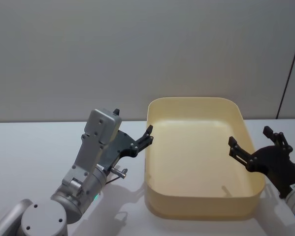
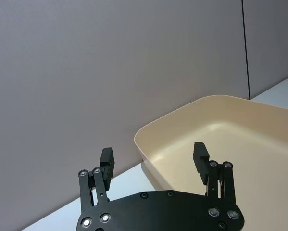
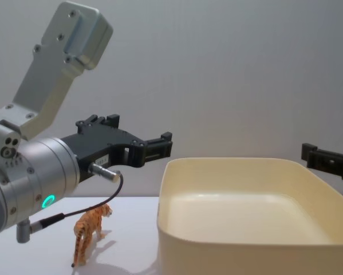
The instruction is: Pick up the toy alternately with two hands and place it into the central storage box.
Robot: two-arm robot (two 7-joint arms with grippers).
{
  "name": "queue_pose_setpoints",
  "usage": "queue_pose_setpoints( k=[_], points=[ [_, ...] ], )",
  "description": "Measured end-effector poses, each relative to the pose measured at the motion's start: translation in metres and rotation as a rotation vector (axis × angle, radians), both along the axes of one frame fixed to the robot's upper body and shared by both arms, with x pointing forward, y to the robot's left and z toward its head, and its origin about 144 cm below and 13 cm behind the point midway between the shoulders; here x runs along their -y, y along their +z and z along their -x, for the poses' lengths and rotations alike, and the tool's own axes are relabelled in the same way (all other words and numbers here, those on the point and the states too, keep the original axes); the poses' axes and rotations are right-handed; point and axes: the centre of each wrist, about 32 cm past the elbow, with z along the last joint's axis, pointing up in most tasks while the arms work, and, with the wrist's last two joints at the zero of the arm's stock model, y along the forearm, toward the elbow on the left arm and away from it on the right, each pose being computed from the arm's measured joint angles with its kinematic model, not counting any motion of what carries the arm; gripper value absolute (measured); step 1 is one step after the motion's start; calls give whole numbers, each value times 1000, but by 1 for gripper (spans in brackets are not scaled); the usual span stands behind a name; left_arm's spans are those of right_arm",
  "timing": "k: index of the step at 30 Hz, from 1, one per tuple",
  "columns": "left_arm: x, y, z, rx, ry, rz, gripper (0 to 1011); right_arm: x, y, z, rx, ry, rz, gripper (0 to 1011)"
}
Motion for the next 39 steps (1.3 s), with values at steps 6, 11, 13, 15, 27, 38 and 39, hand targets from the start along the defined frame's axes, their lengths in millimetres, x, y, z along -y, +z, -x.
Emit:
queue_pose_setpoints(
  k=[6,11,13,15,27,38,39],
  points=[
    [0,0,0,0,0,0,1001,0,0,0,0,0,0,1001],
    [0,0,0,0,0,0,1001,0,0,0,0,0,0,1001],
    [0,0,0,0,0,0,1001,0,0,0,0,0,0,1001],
    [0,0,0,0,0,0,1002,0,0,0,0,0,0,1001],
    [0,0,0,0,0,0,1001,0,0,0,0,0,0,1001],
    [0,0,0,0,0,0,1001,0,0,0,0,0,0,1001],
    [0,0,0,0,0,0,1001,0,0,0,0,0,0,1001]
  ],
)
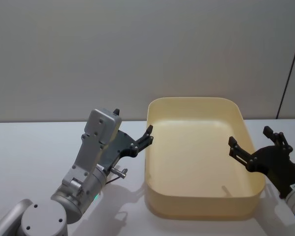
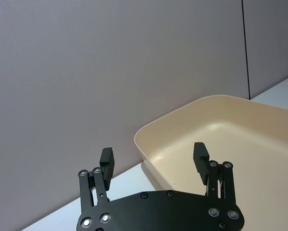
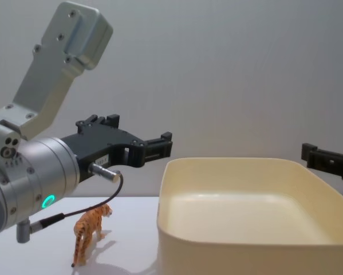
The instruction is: Pick up the toy alternately with two hands and place it into the central storage box.
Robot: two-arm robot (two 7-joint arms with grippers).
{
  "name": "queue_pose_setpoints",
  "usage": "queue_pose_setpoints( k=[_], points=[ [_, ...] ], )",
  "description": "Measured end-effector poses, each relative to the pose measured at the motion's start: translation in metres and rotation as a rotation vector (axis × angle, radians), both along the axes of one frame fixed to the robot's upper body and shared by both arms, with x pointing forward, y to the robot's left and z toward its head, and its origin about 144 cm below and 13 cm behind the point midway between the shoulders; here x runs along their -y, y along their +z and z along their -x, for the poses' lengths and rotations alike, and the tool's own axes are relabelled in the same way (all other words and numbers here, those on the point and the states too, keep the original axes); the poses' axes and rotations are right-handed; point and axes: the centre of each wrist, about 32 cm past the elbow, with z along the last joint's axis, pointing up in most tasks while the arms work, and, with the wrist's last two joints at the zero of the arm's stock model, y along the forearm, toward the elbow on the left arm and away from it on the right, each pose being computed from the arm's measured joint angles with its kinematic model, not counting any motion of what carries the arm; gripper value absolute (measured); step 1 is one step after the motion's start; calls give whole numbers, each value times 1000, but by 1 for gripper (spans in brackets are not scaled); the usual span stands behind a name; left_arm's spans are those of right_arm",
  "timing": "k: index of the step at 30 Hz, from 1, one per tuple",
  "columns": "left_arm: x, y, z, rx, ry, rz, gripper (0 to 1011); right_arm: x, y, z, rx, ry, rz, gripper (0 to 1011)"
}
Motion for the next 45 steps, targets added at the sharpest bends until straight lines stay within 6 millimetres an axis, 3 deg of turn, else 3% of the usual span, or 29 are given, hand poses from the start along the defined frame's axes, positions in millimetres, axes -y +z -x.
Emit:
queue_pose_setpoints(
  k=[27,45],
  points=[
    [-2,-1,1,-38,7,13,1002,0,0,0,0,0,0,1001],
    [-14,-4,19,-153,88,42,1001,0,0,0,0,0,0,1001]
  ],
)
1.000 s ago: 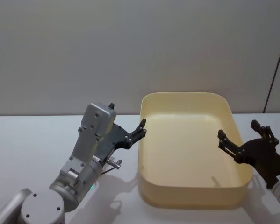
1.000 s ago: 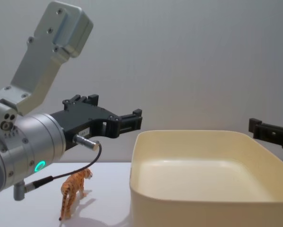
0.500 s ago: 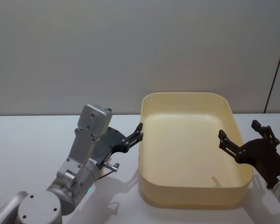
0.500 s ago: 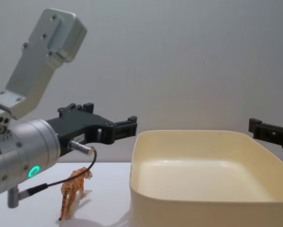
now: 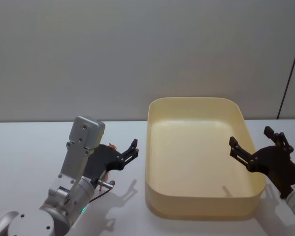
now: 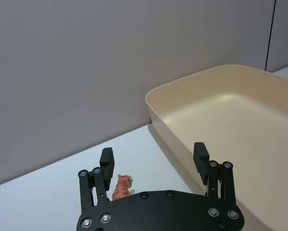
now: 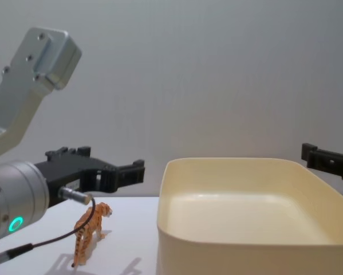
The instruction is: Pick up the toy alternately with two hands and place it into the central storage box.
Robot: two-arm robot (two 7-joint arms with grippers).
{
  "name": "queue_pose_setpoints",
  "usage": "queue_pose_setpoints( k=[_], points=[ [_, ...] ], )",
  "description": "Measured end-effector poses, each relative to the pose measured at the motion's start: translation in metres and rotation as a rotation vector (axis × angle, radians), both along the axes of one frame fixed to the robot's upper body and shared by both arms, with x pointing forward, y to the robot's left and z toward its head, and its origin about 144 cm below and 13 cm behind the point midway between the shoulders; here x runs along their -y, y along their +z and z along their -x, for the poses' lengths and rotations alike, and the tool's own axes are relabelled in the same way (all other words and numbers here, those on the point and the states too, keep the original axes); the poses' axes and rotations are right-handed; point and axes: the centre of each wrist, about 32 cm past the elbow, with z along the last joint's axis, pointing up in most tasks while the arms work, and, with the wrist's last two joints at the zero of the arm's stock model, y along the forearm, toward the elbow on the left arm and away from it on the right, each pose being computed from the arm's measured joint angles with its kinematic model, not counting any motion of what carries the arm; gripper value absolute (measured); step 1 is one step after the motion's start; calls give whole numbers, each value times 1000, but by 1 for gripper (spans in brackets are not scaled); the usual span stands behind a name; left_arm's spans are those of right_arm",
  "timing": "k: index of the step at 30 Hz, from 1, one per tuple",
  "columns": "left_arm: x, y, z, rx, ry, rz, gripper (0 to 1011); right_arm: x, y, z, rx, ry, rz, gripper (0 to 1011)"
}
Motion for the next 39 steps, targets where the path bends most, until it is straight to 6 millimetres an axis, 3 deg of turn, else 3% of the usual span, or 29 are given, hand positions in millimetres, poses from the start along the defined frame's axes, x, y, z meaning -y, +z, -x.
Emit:
queue_pose_setpoints(
  k=[10,33,39],
  points=[
    [-5,1,-1,-97,20,-39,1001,0,0,0,0,0,0,1001],
    [-21,-19,-32,-309,84,-71,1001,0,0,0,0,0,0,1001],
    [-23,-23,-38,-329,96,-59,915,0,0,0,0,0,0,1001]
  ],
)
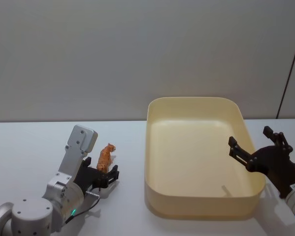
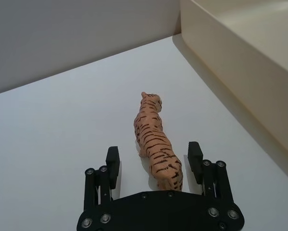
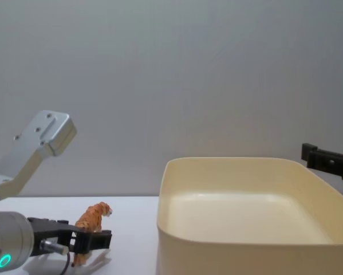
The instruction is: Pick up the toy alternately with two hands and place it into the central storage box.
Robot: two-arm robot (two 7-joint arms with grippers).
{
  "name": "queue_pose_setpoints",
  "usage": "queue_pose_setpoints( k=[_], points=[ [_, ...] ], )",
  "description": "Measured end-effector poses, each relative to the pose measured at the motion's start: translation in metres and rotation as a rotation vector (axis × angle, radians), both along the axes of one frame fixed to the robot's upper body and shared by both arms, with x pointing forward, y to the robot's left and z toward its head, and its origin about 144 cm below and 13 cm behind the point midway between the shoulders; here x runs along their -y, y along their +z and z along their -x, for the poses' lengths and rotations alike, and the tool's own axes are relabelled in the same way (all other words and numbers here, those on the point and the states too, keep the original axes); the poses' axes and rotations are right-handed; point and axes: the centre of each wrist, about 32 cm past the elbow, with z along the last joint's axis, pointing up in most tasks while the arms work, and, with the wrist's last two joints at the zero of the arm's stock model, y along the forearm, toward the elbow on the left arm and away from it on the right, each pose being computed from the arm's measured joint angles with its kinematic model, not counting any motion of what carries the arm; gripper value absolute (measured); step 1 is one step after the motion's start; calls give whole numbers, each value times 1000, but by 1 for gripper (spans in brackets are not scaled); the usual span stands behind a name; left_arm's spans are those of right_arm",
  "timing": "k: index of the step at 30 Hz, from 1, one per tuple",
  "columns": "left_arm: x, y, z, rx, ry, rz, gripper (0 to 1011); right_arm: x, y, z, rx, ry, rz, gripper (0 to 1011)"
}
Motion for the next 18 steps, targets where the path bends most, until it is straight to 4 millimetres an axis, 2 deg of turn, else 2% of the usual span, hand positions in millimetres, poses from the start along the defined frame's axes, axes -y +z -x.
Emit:
queue_pose_setpoints(
  k=[1,3,8,10,16,17,18],
  points=[
    [0,0,0,-2,1,1,864,0,0,0,0,0,0,1001],
    [-1,-1,-2,-7,5,4,835,0,0,0,0,0,0,1001],
    [-1,-3,-4,-15,11,8,647,0,0,0,0,0,0,1001],
    [-1,-3,-5,-17,12,9,621,0,0,0,0,0,0,1001],
    [-1,-5,-6,-23,15,12,394,0,0,0,0,0,0,1001],
    [-1,-5,-6,-24,16,13,394,0,0,0,0,0,0,1001],
    [-1,-5,-6,-24,16,13,335,0,0,0,0,0,0,1001]
  ],
)
